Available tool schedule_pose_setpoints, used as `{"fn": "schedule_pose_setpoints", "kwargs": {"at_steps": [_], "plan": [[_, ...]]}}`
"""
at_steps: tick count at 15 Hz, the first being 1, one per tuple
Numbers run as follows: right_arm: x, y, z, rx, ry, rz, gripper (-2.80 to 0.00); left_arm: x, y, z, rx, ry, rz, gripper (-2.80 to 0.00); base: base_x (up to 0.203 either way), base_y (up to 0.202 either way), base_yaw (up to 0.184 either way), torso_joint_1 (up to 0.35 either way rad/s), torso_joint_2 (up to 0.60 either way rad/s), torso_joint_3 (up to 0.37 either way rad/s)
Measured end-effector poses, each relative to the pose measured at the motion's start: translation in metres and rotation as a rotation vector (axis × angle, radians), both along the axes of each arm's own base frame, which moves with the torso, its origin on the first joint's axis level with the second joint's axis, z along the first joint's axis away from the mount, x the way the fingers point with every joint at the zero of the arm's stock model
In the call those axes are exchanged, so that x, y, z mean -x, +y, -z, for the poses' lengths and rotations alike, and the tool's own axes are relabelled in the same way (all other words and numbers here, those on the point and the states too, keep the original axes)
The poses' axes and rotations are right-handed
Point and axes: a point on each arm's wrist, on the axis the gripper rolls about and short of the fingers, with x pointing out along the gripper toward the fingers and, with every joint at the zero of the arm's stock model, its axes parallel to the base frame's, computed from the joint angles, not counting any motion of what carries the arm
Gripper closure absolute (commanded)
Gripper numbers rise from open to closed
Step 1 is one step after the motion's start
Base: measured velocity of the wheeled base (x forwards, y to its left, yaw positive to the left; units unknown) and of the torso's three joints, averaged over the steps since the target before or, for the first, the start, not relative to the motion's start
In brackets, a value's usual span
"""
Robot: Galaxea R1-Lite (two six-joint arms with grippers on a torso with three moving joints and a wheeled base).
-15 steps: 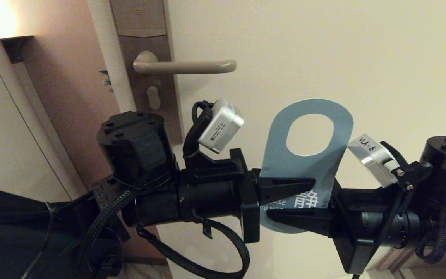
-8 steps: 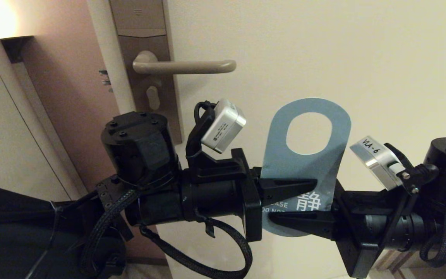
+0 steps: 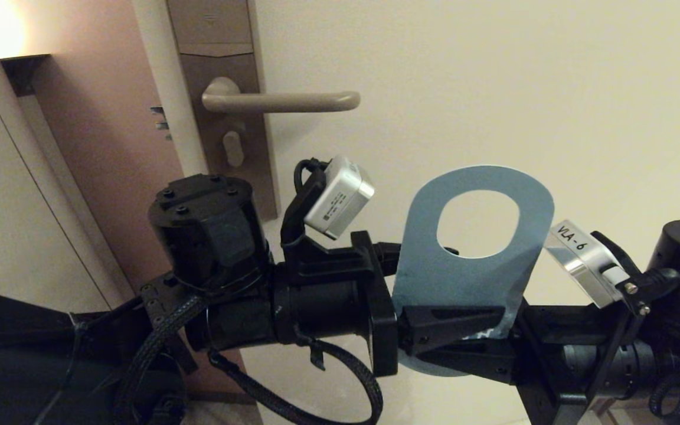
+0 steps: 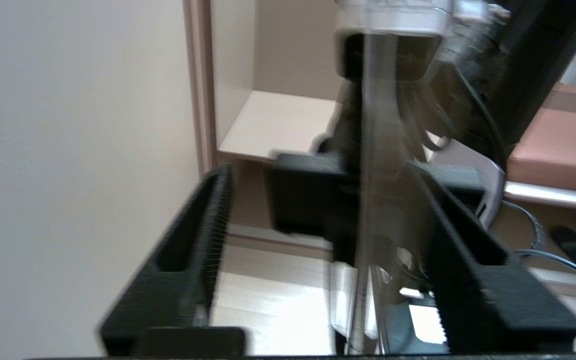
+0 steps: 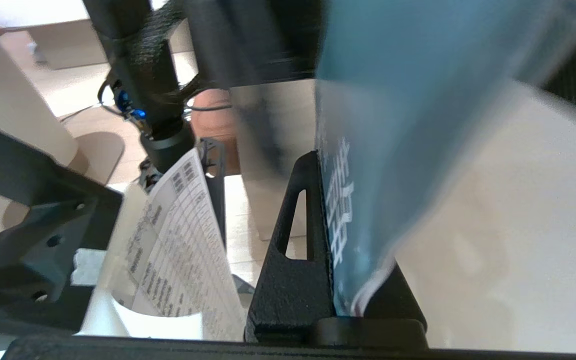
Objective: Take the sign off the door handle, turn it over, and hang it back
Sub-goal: Hand it to the other hand, then hang the sign back with the other side facing out
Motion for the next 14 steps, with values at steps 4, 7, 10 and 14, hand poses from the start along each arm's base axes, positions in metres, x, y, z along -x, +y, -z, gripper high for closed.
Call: {"fn": "schedule_pose_setpoints", "kwargs": {"at_steps": [4,7,10,14], "plan": [[-0.003,-0.004,0.001,0.003,0.002,0.024,0.00,0.010,0.018,0.000,-0.008,0.008,-0.014,-2.80,0.000,0.000,0.000,0.000,0.00,0.000],[-0.004,-0.009,0.005,0.012,0.013,0.052,0.00,0.016,0.037,-0.001,-0.009,0.007,-0.040,-2.80,0.000,0.000,0.000,0.000,0.00,0.000],[-0.004,-0.016,0.010,0.025,0.026,0.083,0.00,0.023,0.056,-0.002,-0.009,0.006,-0.071,-2.80,0.000,0.000,0.000,0.000,0.00,0.000],[-0.005,-0.024,0.009,0.022,0.021,0.125,0.00,0.032,0.081,0.001,-0.014,0.010,-0.116,-2.80,0.000,0.000,0.000,0.000,0.00,0.000]]}}
